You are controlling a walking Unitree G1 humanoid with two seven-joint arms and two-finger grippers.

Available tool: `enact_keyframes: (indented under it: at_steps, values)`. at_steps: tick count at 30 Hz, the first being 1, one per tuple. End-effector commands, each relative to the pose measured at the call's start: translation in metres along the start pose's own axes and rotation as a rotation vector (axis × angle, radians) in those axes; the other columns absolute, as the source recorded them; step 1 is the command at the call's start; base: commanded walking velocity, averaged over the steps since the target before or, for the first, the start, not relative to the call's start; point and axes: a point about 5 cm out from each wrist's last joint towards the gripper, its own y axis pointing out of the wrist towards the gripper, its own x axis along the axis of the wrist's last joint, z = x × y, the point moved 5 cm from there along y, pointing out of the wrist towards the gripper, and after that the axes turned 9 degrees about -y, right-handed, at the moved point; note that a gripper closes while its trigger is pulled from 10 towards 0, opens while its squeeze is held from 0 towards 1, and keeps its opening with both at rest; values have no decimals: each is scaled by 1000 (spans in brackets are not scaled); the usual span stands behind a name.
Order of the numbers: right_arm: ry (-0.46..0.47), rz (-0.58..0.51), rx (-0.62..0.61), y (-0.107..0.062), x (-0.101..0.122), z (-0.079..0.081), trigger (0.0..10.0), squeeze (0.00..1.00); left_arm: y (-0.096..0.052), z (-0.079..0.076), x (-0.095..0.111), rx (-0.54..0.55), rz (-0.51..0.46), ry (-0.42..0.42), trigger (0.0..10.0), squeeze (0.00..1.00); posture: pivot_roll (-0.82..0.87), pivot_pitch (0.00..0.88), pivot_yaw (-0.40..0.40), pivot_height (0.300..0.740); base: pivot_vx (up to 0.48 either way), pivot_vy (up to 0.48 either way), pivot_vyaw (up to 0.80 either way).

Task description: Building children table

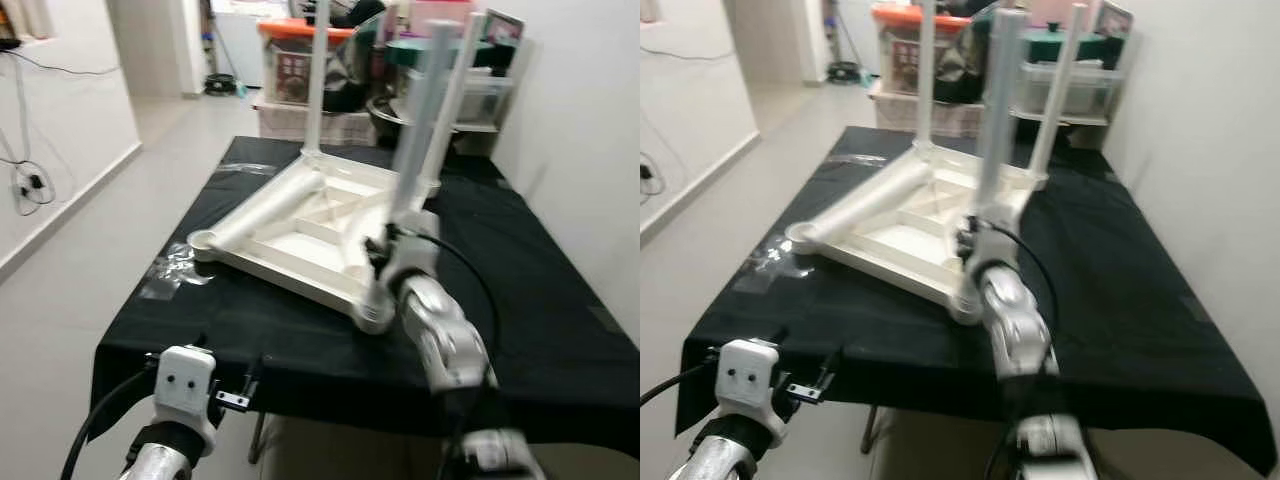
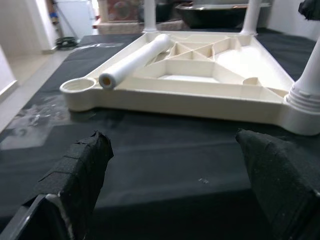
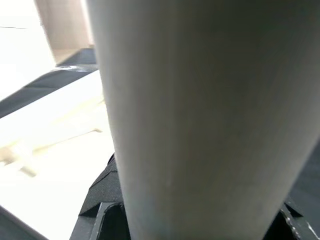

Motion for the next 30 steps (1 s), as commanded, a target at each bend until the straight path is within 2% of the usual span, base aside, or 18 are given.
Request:
enact_keyframes:
  at_steps: [1, 2, 4, 5, 6, 10, 11, 12, 13, 14, 17, 19, 21, 22, 23, 27, 28, 30]
  values:
    - [-19, 93, 27, -17, -24, 4, 10000, 0, 0, -1, -1, -14, 12, -11, 10000, 0, 68, 0, -79, 740, 0, 0, 0]
    - [-19, 93, 27, -17, -24, 4, 10000, 0, 0, -1, -1, -14, 12, -11, 10000, 0, 68, 0, -79, 740, 0, 0, 0]
    - [-8, -47, 187, -27, 9, 32, 10000, 0, 1, -2, -2, -17, 13, -13, 10000, 0, 56, 0, -75, 740, 0, 0, 0]
    - [-8, -47, 187, -27, 9, 32, 10000, 0, 1, -2, -2, -17, 13, -13, 10000, 0, 56, 0, -75, 740, 0, 0, 0]
    - [8, -116, 237, -26, 25, 40, 10000, 1000, 2, -4, -2, -22, 13, -16, 10000, 0, 55, 0, -76, 740, 0, 0, 0]
    - [47, -197, 335, -23, 51, 49, 10000, 1000, 5, -7, -3, -36, 11, -19, 10000, 0, 63, 0, -80, 740, 0, 0, 0]
    - [46, -253, 496, -27, 67, 59, 10000, 0, 4, -6, -3, -35, 10, -17, 10000, 0, 75, 0, -84, 740, 0, 0, 0]
    - [46, -253, 496, -27, 67, 59, 10000, 0, 4, -6, -3, -35, 10, -17, 10000, 0, 75, 0, -84, 740, 0, 0, 0]
    - [-20, -367, 919, -55, 83, 75, 10000, 0, 4, -3, -2, -29, 10, -15, 10000, 0, 78, 0, -82, 740, 0, 0, 0]
    - [-50, -371, 1038, -61, 79, 75, 10000, 0, 4, -2, -2, -31, 9, -14, 10000, 0, 80, 0, -84, 740, 0, 0, 0]
    - [-89, -356, 1073, -58, 71, 73, 10000, 0, 5, -3, -2, -35, 7, -11, 10000, 0, 90, 0, -92, 740, 0, 0, 0]
    - [-137, -278, 1115, -53, 49, 76, 10000, 0, 7, -5, -1, -36, 2, -8, 10000, 0, 95, 0, -105, 740, 0, 0, 0]
    - [-149, -251, 1139, -54, 41, 80, 10000, 0, 8, -6, -1, -35, 0, -9, 10000, 0, 95, 0, -105, 740, 0, 0, 0]
    - [-152, -222, 1163, -57, 33, 85, 5725, 0, 8, -7, -2, -35, 0, -11, 10000, 0, 99, 0, -114, 740, 0, 0, 0]
    - [-159, -184, 1129, -54, 26, 89, 0, 0, 8, -7, -2, -33, -1, -12, 10000, 0, 103, 0, -115, 740, 0, 0, 0]
    - [-179, -95, 1014, -38, 10, 88, 0, 0, 6, -5, -1, -24, 0, -13, 10000, 0, 107, 0, -112, 740, 0, 0, 0]
    - [-186, -5, 837, -17, -2, 76, 0, 0, 4, -3, -1, -19, 2, -12, 10000, 0, 104, 0, -106, 740, 0, 0, 0]
    - [-186, -5, 837, -17, -2, 76, 0, 0, 4, -3, -1, -19, 2, -12, 10000, 0, 104, 0, -106, 740, 0, 0, 0]
